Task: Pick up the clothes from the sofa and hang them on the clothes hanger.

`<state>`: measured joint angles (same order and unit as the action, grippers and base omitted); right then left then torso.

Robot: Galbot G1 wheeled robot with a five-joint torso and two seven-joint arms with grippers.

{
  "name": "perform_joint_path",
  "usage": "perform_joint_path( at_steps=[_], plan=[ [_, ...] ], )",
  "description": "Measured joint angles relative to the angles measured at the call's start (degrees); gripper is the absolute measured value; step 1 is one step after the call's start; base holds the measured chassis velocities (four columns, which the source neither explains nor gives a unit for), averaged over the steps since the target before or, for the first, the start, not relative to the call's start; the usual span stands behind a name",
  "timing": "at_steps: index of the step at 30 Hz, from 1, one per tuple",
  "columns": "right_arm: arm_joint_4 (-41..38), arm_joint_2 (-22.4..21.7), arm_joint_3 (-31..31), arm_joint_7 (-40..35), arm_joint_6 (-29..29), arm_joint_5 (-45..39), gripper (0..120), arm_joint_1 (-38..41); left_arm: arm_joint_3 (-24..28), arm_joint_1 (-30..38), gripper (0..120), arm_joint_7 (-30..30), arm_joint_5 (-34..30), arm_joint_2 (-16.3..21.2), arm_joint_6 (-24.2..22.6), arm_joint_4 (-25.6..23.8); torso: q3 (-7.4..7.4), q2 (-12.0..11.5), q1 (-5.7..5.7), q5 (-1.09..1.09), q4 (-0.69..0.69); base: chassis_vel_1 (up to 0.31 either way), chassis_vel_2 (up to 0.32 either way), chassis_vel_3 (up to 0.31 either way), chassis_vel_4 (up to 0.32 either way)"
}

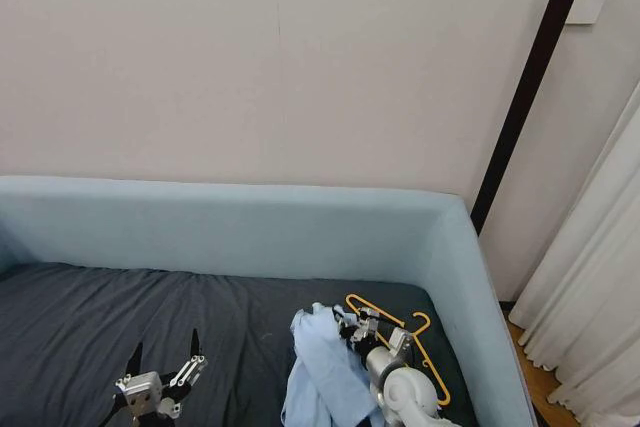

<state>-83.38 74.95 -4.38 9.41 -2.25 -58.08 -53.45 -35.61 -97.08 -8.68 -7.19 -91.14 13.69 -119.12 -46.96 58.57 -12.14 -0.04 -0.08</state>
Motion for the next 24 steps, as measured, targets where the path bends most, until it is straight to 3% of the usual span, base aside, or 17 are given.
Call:
perform_joint_path(
  at_steps=[2, 6, 15, 24],
  plan=[
    [-2.5, -3.5, -0.1, 8.5, -4.5, -7.6, 0, 1.2, 0.6, 0.5, 100, -0.1, 0.1, -0.3, 0.9, 1.4, 0.0, 0.0, 0.0, 0.0, 0.0, 0.0, 0.0, 0.0, 0.0],
    [-2.2, -4.4, 0.6, 11.7, -5.6, -9.3, 0, 2.1, 1.0, 0.9, 100, -0.2, 0.0, -0.2, 1.1, 1.8, 0.0, 0.0, 0.0, 0.0, -0.01, 0.0, 0.0, 0.0, 0.0],
    [-2.8, -7.2, 5.4, 10.5, -9.3, -14.3, 0, 11.5, 1.0, 1.0, 100, -0.3, -0.3, 0.5, 1.1, 1.2, 0.0, 0.0, -0.01, 0.0, 0.01, 0.0, 0.0, 0.0, 0.0],
    [-1.4, -11.5, 15.1, 9.5, -10.3, -21.2, 0, 27.8, 1.3, 1.2, 100, -0.3, -0.2, 0.0, 1.2, 0.7, 0.0, 0.0, -0.01, 0.0, -0.01, 0.0, 0.0, 0.0, 0.0]
  ],
)
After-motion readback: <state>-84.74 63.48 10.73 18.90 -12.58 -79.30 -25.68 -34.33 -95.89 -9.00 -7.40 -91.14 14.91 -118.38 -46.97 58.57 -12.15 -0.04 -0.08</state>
